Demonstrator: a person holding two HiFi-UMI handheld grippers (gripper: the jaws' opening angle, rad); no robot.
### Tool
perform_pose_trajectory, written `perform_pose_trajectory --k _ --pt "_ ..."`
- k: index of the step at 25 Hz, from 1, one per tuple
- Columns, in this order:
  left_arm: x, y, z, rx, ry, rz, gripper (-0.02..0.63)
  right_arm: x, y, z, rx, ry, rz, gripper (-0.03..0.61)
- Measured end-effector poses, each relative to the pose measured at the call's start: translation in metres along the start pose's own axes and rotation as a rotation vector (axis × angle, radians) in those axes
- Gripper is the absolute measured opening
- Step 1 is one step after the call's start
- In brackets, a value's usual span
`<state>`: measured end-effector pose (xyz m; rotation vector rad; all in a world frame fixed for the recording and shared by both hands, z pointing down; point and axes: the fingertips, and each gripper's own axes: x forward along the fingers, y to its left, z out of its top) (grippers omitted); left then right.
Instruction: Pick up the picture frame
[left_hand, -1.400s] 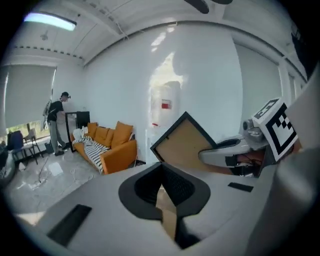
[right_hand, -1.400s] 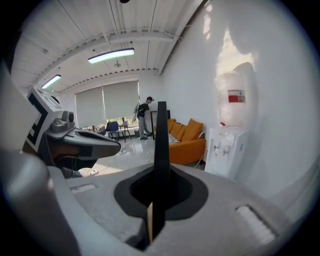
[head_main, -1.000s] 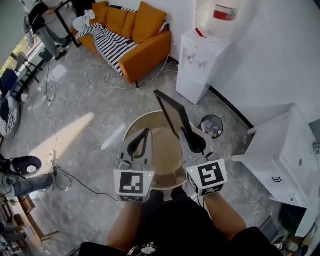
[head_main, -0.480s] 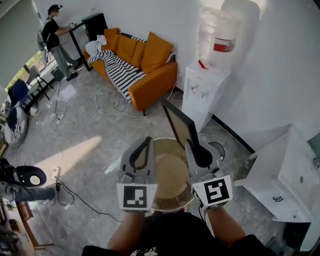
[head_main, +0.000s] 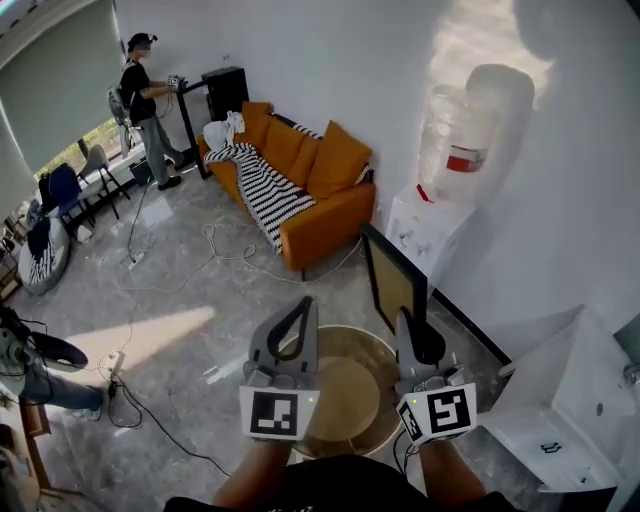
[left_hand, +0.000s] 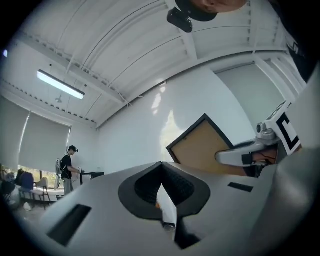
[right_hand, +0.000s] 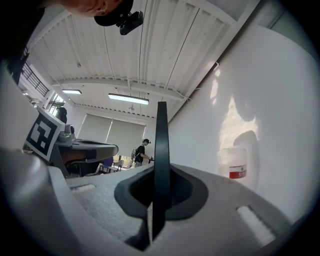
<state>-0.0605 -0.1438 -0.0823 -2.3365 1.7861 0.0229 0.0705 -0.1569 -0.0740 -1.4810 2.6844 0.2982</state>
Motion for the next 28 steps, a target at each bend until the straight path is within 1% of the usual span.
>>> perform_pose_trajectory --k 5,8,10,16,22,28 --pt "0.002 0.005 0.012 0.015 -0.029 0.018 0.014 0.003 -0.011 0.017 -0.020 -0.060 -0.006 0.009" --pt "-0.011 0.011 0.020 0.021 -0.041 0.029 0.014 -0.003 -0.004 0.029 -0.030 -0.076 -0.009 0.009" --pt "-0.018 0.014 0.026 0.016 -0.049 0.030 0.014 -0.007 0.002 0.034 -0.020 -0.081 -0.007 0.009" --pt "-0.008 0.005 0.023 0.017 -0.053 0.024 0.014 -0.003 -0.008 0.030 0.000 -0.094 0.003 0.009" --pt "-0.020 0.010 0.027 0.022 -0.030 0.029 0.014 -0.014 0.002 0.041 -0.002 -0.095 0.002 0.009" --pt "-0.014 0.011 0.025 0.045 -0.022 0.028 0.014 -0.013 -0.002 0.035 0.002 -0.075 0.004 0.009"
